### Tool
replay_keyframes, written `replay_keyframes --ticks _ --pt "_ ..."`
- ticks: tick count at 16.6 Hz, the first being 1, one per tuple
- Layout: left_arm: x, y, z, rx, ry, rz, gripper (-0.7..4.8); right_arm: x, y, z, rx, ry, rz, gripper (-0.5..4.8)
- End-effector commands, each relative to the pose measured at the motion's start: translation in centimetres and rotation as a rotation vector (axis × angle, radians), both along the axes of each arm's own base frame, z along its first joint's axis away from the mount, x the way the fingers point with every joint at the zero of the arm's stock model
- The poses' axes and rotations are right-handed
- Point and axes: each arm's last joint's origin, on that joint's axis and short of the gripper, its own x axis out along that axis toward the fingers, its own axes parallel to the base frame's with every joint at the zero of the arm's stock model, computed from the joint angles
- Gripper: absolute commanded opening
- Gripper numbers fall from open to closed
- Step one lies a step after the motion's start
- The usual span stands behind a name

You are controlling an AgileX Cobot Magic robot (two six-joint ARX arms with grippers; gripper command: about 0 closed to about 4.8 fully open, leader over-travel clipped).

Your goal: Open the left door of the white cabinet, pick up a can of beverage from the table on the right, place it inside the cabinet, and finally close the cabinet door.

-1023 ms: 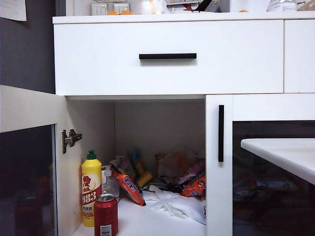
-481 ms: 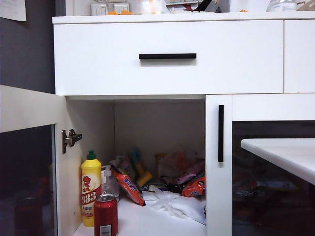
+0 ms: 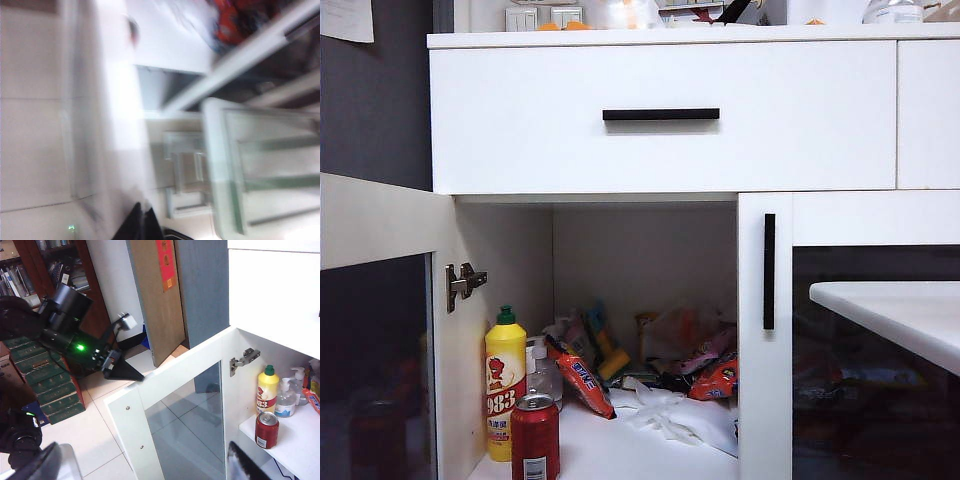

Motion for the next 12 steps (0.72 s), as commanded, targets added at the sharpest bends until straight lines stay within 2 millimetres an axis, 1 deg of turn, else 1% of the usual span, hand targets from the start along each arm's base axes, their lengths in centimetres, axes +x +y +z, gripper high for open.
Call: replay_keyframes --ticks 1,3,4,5,7,9,12 --pt "0.7 -0.1 -0.3 -0.007 0.007 -0.039 -0.06 0.0 -0.1 0.3 0.016 -0.018 0.0 4.25" --pt "0.7 0.0 -0.5 -0.002 0.029 -0.024 -0.06 0.0 -0.1 0.3 0.016 -0.018 -0.005 4.25" --pt "0.5 0.1 -0.3 0.026 0.014 0.005 -0.06 0.0 -0.1 0.3 0.015 -0.019 -0.018 4.25" --pt "0.3 0.3 0.2 0.064 -0.035 0.075 -0.06 0.0 -0.1 0.3 0.013 -0.021 -0.017 4.25" --pt "0.1 0.4 0.8 0.071 -0.083 0.113 -0.06 0.0 -0.1 0.3 0.013 -0.022 -0.018 4.25" --pt "0.1 0.3 0.5 0.066 -0.055 0.113 -0.06 0.0 -0.1 0.3 0.013 -0.021 -0.018 4.25" --pt "0.5 0.2 -0.3 0.009 0.036 0.098 -0.06 0.0 0.0 0.3 0.012 -0.021 -0.018 4.25"
